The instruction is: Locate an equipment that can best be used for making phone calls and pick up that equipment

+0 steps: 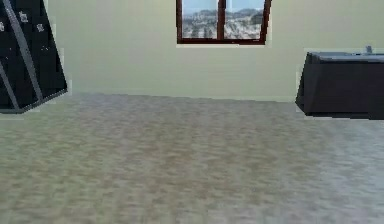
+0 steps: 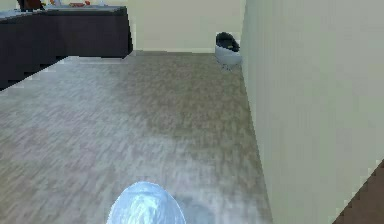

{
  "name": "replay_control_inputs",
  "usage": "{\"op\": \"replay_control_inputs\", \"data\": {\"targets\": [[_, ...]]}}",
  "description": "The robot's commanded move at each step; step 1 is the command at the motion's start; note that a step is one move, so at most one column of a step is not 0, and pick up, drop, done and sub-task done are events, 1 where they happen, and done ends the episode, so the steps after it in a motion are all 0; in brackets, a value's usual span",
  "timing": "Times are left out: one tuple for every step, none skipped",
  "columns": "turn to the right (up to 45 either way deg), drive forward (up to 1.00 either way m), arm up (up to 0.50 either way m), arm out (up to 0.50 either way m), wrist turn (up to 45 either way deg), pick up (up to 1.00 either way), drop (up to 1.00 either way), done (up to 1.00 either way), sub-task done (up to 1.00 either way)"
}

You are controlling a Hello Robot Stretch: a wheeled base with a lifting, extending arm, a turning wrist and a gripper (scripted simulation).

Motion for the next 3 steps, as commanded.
{"op": "replay_control_inputs", "data": {"targets": [[0.0,0.05,0.0,0.0,0.0,0.0,0.0,0.0,0.0],[6.0,0.0,0.0,0.0,0.0,0.0,0.0,0.0,0.0],[0.0,0.5,0.0,0.0,0.0,0.0,0.0,0.0,0.0]]}}
